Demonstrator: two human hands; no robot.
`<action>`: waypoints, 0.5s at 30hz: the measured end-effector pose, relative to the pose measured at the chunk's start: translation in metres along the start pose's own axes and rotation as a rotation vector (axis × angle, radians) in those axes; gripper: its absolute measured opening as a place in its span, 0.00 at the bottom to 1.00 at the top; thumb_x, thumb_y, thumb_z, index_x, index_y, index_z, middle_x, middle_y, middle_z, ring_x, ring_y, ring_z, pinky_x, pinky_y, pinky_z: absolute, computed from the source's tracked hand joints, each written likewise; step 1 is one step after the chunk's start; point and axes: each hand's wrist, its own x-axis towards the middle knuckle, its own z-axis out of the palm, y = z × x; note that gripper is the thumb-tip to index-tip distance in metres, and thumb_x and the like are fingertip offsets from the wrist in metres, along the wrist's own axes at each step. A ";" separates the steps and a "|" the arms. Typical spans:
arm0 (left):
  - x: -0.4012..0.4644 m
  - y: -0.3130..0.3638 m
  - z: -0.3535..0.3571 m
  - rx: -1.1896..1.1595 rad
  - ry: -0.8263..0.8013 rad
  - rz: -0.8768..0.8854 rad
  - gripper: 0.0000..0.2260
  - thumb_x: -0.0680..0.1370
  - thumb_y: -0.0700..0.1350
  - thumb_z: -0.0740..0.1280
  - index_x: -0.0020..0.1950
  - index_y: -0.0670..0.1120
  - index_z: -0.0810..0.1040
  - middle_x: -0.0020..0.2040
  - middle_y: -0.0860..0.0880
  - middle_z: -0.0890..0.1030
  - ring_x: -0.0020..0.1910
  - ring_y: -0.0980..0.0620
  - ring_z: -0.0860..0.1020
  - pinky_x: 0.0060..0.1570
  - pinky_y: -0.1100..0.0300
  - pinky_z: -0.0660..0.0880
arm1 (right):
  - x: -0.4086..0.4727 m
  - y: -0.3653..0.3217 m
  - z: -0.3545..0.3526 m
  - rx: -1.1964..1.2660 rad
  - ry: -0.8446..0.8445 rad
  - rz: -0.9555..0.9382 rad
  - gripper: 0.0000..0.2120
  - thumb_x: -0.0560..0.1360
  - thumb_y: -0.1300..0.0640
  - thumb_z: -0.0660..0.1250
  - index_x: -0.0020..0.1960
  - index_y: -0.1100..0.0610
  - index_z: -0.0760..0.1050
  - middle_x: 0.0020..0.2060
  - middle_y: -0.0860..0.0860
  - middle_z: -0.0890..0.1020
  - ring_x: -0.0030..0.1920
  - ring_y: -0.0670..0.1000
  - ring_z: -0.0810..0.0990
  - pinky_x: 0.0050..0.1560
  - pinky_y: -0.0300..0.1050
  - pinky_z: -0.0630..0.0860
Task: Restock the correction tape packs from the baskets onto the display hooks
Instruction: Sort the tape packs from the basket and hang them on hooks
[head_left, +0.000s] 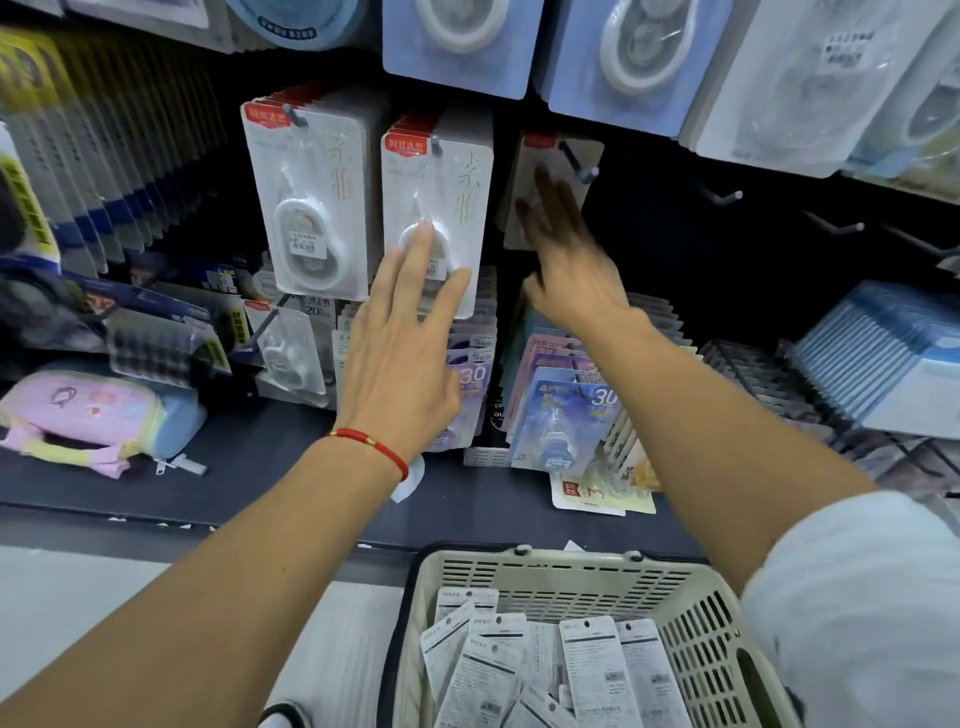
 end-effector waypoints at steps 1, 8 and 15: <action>0.000 -0.001 0.000 0.005 0.000 0.005 0.39 0.71 0.33 0.69 0.82 0.48 0.64 0.86 0.44 0.46 0.85 0.41 0.47 0.75 0.42 0.67 | 0.003 0.003 0.002 -0.014 -0.032 0.004 0.40 0.75 0.64 0.68 0.84 0.51 0.59 0.86 0.53 0.46 0.85 0.58 0.47 0.60 0.55 0.80; -0.008 -0.006 -0.004 0.019 -0.020 0.060 0.37 0.71 0.32 0.67 0.81 0.46 0.66 0.86 0.44 0.48 0.84 0.39 0.51 0.72 0.38 0.69 | -0.030 0.007 -0.009 0.046 -0.067 -0.027 0.40 0.74 0.64 0.69 0.83 0.51 0.61 0.85 0.55 0.51 0.83 0.63 0.56 0.61 0.58 0.80; -0.076 0.017 0.028 0.021 -0.090 0.078 0.24 0.68 0.34 0.70 0.64 0.43 0.80 0.74 0.40 0.73 0.74 0.34 0.69 0.64 0.39 0.73 | -0.162 0.009 -0.020 0.394 -0.132 0.101 0.12 0.79 0.61 0.66 0.62 0.57 0.81 0.54 0.51 0.84 0.42 0.52 0.79 0.47 0.52 0.80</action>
